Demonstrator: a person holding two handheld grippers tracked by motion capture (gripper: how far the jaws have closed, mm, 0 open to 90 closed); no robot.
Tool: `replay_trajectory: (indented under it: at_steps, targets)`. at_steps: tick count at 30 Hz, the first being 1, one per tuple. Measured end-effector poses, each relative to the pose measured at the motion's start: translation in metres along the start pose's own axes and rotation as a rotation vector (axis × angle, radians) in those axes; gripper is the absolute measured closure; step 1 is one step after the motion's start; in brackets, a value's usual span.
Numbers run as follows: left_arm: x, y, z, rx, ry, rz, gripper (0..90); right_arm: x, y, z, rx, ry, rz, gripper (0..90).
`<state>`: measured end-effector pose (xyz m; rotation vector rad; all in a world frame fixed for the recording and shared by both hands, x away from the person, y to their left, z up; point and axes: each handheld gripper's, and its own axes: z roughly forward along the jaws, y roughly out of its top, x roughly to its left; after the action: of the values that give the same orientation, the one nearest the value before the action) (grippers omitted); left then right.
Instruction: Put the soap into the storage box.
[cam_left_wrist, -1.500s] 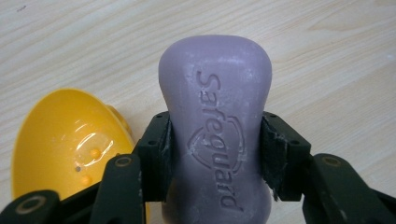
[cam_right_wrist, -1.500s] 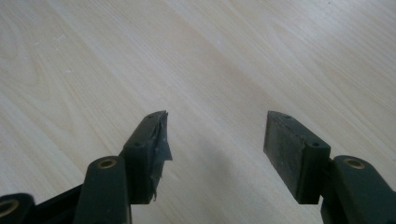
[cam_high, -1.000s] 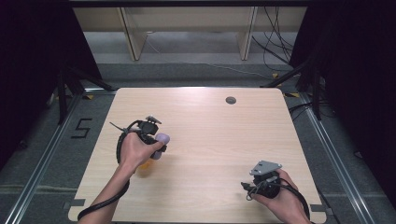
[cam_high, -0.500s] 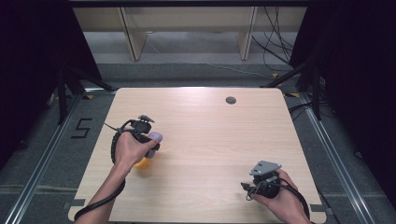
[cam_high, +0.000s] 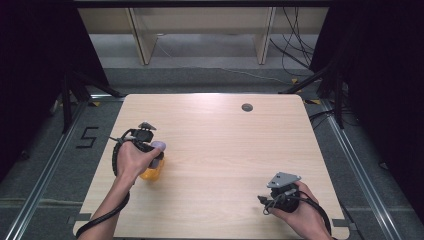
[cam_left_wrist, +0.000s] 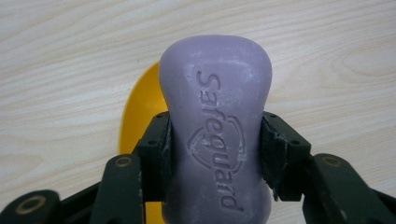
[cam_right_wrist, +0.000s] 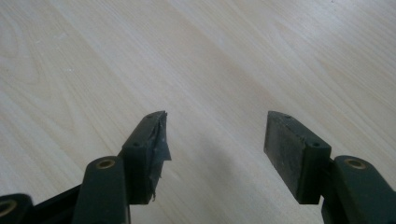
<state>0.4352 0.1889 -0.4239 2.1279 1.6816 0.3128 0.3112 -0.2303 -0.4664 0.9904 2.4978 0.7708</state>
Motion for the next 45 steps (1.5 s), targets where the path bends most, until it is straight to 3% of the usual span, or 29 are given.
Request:
replay_trajectory:
  at_steps: [3, 7, 12, 25, 29, 45]
  targets:
    - [0.003, 0.000, 0.000, 0.008, 0.030, -0.002, 49.0, 0.000, 0.000, 0.000, 0.000, 0.000, -0.001, 40.0]
    - [0.007, 0.000, -0.001, 0.026, 0.037, -0.012, 49.0, 0.001, 0.000, 0.000, 0.003, 0.003, 0.011, 40.0]
    - [0.010, 0.000, 0.002, 0.041, 0.049, -0.015, 49.0, 0.000, 0.000, 0.001, 0.004, 0.008, -0.008, 39.9]
    - [0.016, -0.002, 0.012, 0.062, 0.050, -0.021, 48.9, 0.000, 0.000, 0.001, 0.006, 0.008, -0.007, 39.9]
    - [0.016, -0.002, 0.014, 0.067, 0.054, 0.000, 48.9, 0.000, 0.000, 0.001, 0.004, 0.008, -0.008, 39.8]
    - [0.015, -0.003, 0.019, 0.079, 0.060, 0.019, 48.8, 0.002, 0.000, 0.002, 0.015, 0.017, 0.005, 39.5]
